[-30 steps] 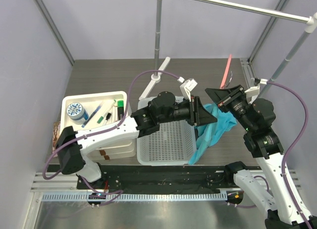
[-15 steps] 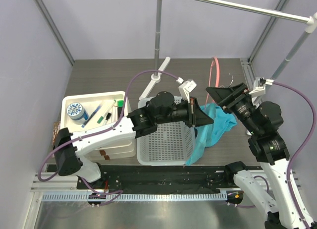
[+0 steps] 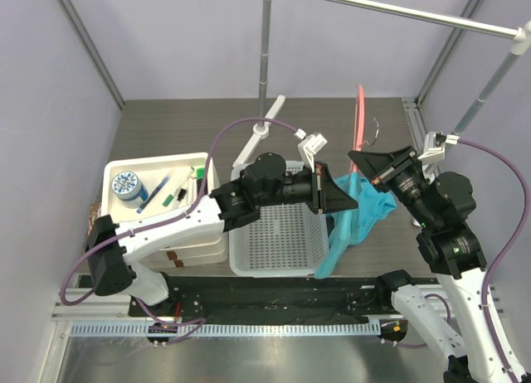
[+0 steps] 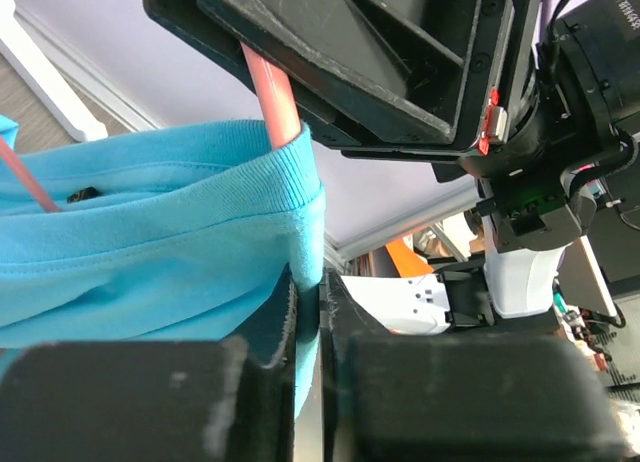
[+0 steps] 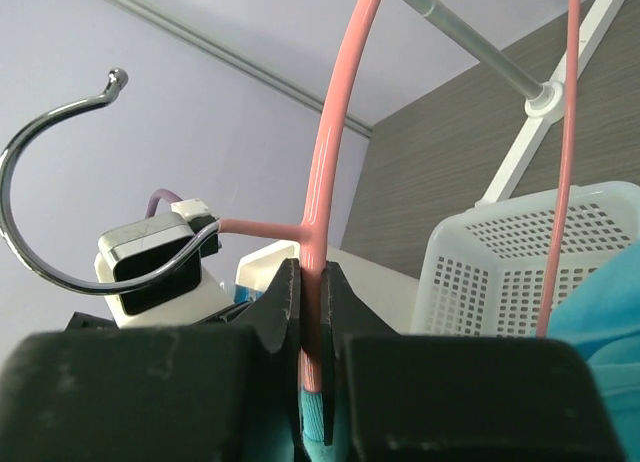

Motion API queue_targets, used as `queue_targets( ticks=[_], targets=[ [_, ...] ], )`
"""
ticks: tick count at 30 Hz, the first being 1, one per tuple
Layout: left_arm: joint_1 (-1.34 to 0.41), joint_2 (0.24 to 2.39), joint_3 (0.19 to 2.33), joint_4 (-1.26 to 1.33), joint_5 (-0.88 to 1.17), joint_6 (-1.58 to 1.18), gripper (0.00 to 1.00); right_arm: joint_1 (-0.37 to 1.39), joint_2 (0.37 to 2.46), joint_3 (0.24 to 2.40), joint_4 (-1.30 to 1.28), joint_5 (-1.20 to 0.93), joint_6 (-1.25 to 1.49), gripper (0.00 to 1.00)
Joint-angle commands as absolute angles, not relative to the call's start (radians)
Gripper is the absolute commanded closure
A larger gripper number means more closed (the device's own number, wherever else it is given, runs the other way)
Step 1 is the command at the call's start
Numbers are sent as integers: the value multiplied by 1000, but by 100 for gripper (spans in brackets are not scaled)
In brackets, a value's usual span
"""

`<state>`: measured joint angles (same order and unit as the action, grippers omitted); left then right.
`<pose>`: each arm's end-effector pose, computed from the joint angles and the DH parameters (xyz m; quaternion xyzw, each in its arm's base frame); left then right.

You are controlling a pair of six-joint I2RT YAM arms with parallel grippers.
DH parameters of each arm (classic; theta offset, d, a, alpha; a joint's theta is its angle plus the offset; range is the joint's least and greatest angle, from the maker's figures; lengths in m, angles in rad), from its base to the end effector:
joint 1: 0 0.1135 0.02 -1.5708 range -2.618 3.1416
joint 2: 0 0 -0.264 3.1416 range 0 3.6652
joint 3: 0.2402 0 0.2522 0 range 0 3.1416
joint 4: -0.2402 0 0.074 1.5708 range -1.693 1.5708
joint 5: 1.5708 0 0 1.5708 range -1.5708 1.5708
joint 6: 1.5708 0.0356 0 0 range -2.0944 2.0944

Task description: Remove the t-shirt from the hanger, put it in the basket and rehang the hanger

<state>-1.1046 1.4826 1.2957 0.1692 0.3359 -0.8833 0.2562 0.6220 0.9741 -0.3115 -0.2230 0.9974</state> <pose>0.1496 -0.3234 0.3880 0.1941 0.6861 -0.6442 0.2769 0.1173 0.0389 0.4125 0.1745 0.6706 0.4829 0.5354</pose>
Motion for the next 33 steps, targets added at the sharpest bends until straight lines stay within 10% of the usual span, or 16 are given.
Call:
queue_targets(
  ticks=[1,6,18,21,25,33],
  targets=[
    [-1111,1438,1303,158,310,-844,87,256,621,986,-233,-196,1000,99],
    [-1173,1368,1263,51,102,-715,52,256,621,983,-235,-124,1048,99],
    [-1301,1408,1148,44,-55,-637,45,256,641,1038,-233,30,1094,99],
    [-1302,1413,1132,61,-75,-647,52,256,657,1069,-233,32,1106,99],
    [-1302,1422,1164,3,-138,-618,86,256,652,1075,-213,28,1140,99],
    [-1302,1404,1170,-25,-123,-606,100,256,646,1127,-233,121,1069,99]
  ],
)
